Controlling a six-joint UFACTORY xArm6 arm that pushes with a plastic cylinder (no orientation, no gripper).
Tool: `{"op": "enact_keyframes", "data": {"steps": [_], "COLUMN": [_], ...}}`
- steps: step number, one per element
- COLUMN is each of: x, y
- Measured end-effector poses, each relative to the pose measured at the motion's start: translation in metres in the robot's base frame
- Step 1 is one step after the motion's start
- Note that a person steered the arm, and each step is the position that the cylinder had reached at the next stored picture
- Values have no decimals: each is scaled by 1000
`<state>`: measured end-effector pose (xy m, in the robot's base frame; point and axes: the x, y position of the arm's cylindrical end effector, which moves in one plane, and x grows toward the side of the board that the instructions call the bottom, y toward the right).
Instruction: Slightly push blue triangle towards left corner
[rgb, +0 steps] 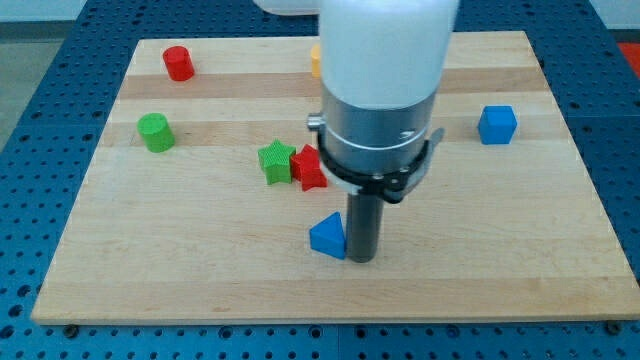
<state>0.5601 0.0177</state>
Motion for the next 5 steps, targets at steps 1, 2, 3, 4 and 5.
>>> {"op": "enact_keyframes", "data": {"steps": [1,2,3,4,5], "x": [0,0,0,-13,-13], "y": [-33,-18,13,2,-16]}}
